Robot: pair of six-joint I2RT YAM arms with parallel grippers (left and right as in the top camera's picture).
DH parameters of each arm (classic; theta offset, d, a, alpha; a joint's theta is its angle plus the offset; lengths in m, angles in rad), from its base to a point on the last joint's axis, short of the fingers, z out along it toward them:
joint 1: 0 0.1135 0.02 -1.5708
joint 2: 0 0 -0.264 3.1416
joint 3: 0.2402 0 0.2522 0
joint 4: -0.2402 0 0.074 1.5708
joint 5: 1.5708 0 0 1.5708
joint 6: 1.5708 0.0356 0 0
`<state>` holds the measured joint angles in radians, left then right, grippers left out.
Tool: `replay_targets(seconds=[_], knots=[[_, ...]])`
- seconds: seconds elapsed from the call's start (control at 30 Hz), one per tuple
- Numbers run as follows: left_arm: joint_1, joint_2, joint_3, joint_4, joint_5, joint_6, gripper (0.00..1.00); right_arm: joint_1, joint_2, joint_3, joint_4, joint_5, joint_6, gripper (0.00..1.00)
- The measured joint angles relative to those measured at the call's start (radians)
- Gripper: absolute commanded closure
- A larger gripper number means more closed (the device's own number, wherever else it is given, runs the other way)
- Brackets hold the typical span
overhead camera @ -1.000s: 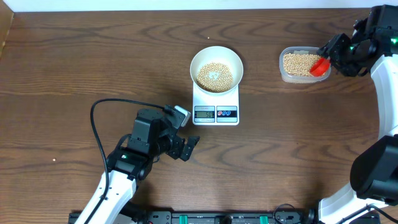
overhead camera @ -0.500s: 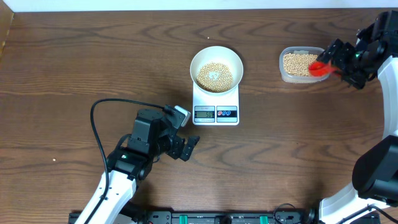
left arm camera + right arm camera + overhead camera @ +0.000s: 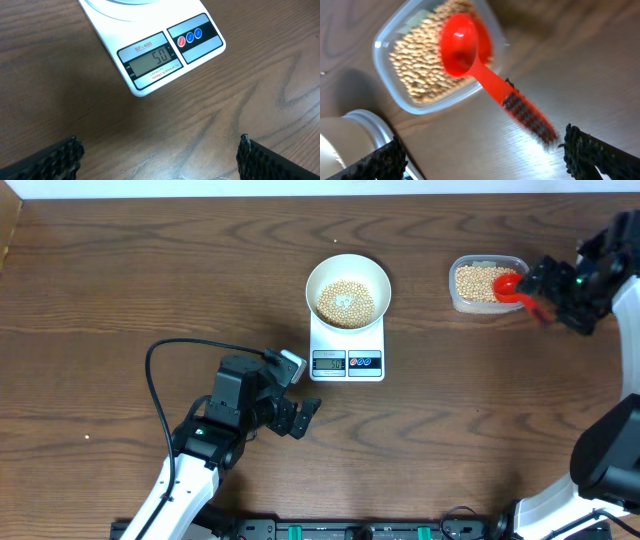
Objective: Scoop item into bowl and weigh 50g on scale
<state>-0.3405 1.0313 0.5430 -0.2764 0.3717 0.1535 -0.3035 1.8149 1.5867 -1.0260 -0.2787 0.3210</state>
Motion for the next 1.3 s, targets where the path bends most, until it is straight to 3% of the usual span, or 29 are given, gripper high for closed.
replay_targets(seconds=[0.5,0.87,1.3], knots=[[0.0,0.0,0.0,0.0,0.0,0.0,0.0,-0.072,-0.02,0.0,-0.072,-0.002,-0.16,0.01],[0.0,0.0,0.0,0.0,0.0,0.0,0.0,-0.072,-0.327,0.033,-0.037,-0.05,-0.277,0.01],[0.0,0.0,0.0,0.0,0.0,0.0,0.0,-0.072,-0.654,0.04,-0.103,-0.13,-0.289,0.01]])
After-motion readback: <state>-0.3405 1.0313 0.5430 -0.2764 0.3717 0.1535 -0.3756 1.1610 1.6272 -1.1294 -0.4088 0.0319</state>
